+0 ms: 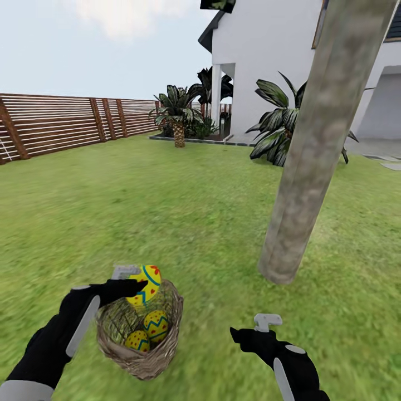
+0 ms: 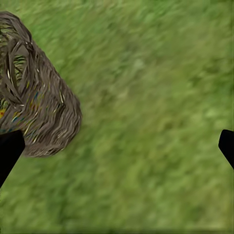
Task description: Take the three Easter eggs out of the wicker basket on the lawn in the garden, then place them on the lawn next to a single tree (choose any tree) so that all three eggs are next to the same tree and none are left in the basket.
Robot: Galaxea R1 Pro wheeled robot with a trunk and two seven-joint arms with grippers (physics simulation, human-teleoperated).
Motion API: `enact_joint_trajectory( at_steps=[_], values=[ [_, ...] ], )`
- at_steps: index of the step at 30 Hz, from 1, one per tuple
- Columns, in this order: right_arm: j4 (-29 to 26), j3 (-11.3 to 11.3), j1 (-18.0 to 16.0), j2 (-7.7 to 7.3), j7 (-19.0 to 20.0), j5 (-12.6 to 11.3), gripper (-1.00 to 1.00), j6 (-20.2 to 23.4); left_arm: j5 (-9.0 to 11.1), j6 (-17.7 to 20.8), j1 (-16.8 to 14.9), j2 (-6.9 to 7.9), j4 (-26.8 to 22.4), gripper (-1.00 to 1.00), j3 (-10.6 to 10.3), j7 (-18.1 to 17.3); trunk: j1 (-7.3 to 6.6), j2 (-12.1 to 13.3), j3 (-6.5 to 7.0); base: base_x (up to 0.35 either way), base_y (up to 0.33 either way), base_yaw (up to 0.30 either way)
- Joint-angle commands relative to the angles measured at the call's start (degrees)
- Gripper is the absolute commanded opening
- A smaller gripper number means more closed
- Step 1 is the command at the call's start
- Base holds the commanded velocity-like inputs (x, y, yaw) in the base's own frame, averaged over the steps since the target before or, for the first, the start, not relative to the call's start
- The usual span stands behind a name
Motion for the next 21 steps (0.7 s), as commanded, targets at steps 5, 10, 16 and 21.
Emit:
enact_joint_trajectory(
  at_steps=[5,10,16,21],
  values=[
    [-0.02,-0.06,-0.03,0.02,-0.01,-0.29,1.00,0.27,-0.10,4.56,-0.07,0.12,-4.69,-1.00,1.32,0.00,-1.11,2.00,0.85,0.000,0.000,0.000],
    [-0.09,-0.39,-0.03,-0.05,-0.01,-0.24,1.00,0.18,-0.16,6.31,-0.96,0.14,-6.80,-1.00,1.43,2.19,-2.21,4.00,1.74,0.000,0.000,0.000],
    [-0.15,-0.37,-0.03,-0.07,-0.02,-0.22,1.00,0.13,-0.11,6.38,-2.28,0.20,-9.46,-1.00,1.36,2.79,-2.43,4.40,2.01,0.000,0.000,-0.057],
    [-0.10,-0.27,-0.03,-0.07,0.06,-0.27,1.00,0.06,-0.07,6.07,-2.28,0.13,-10.14,-1.00,1.35,3.04,-2.43,4.40,2.30,-0.010,-0.031,-0.208]
  ],
)
